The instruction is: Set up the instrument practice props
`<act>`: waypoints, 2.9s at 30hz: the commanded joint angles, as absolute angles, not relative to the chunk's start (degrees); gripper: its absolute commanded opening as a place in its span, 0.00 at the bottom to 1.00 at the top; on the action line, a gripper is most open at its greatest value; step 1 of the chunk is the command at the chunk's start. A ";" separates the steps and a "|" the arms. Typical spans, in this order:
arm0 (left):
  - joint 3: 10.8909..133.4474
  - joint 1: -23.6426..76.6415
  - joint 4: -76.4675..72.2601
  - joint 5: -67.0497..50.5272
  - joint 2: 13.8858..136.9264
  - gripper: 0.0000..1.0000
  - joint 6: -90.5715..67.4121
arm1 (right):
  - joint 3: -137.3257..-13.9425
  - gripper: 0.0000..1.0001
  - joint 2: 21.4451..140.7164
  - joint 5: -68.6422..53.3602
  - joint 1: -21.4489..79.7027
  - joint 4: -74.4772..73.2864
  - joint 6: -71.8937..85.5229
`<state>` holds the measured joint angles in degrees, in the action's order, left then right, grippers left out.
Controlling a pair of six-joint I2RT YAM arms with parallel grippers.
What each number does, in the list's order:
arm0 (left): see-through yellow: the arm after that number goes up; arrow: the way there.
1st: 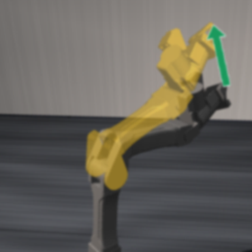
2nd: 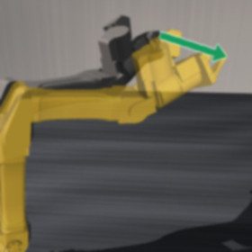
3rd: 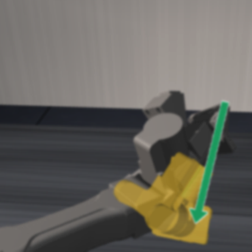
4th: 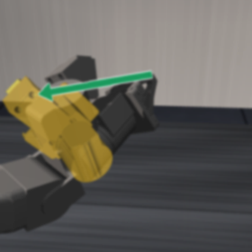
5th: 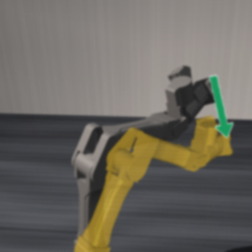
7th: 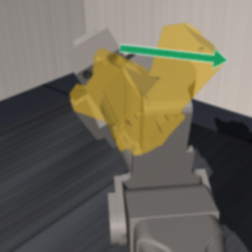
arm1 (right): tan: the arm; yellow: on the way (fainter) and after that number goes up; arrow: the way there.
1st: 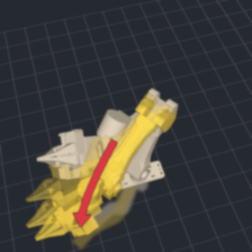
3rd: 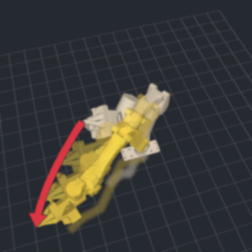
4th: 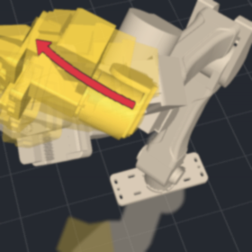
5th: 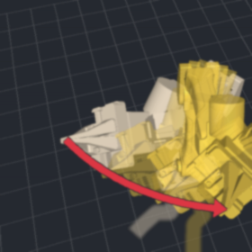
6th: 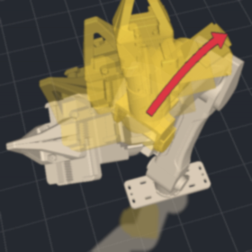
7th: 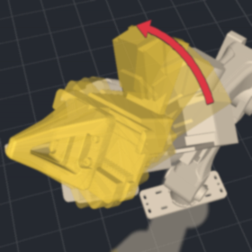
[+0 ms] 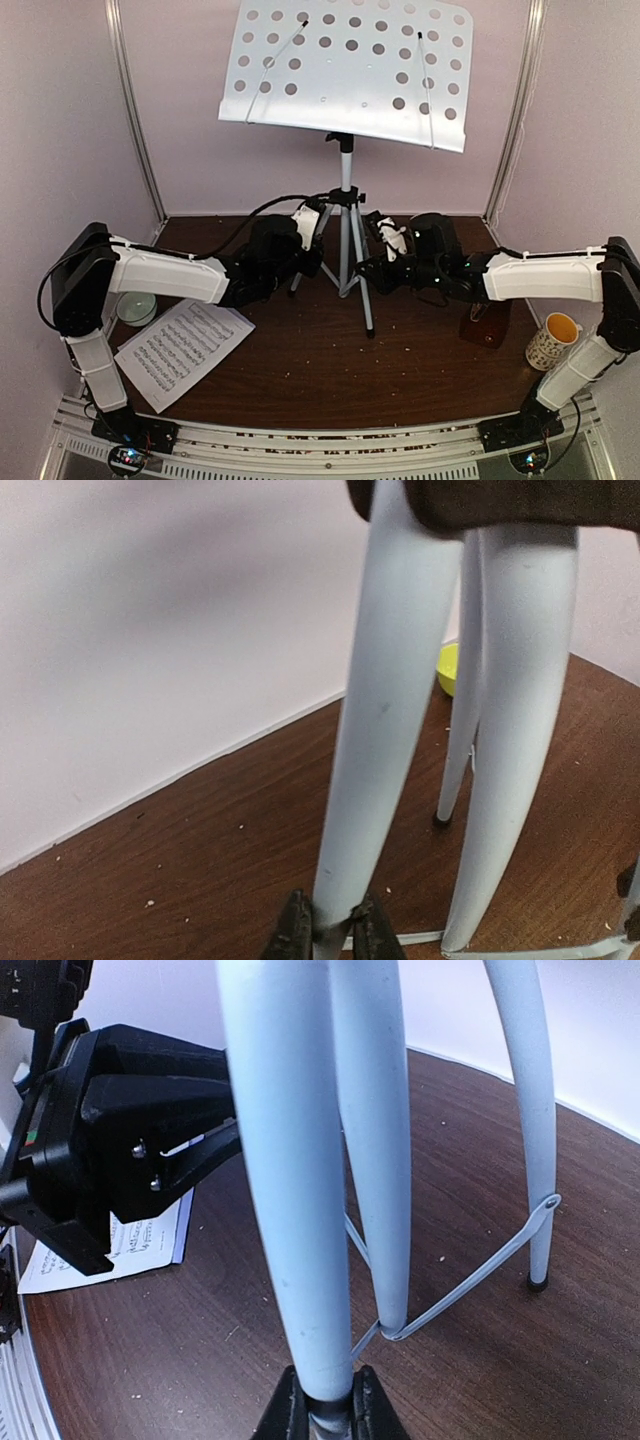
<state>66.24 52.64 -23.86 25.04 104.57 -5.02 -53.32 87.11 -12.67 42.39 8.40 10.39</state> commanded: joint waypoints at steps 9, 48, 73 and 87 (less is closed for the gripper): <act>63.27 49.75 -23.12 9.05 103.82 0.00 2.61 | -49.30 0.00 81.56 -11.57 38.06 3.87 8.98; 40.87 33.82 17.03 3.57 82.38 0.97 -32.96 | -40.79 0.85 63.50 -13.05 45.39 0.49 16.36; 55.05 50.24 20.35 -7.54 94.96 0.87 -4.99 | -42.45 0.83 62.77 -13.10 46.00 -1.27 15.73; 36.26 45.45 19.57 4.68 69.38 0.94 -42.86 | -50.39 0.76 72.32 -8.95 54.27 -2.20 13.78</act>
<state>42.13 47.40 17.65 -0.10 73.32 -29.06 -46.41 69.34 -11.79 51.72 -1.83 14.76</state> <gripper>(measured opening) 0.936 0.780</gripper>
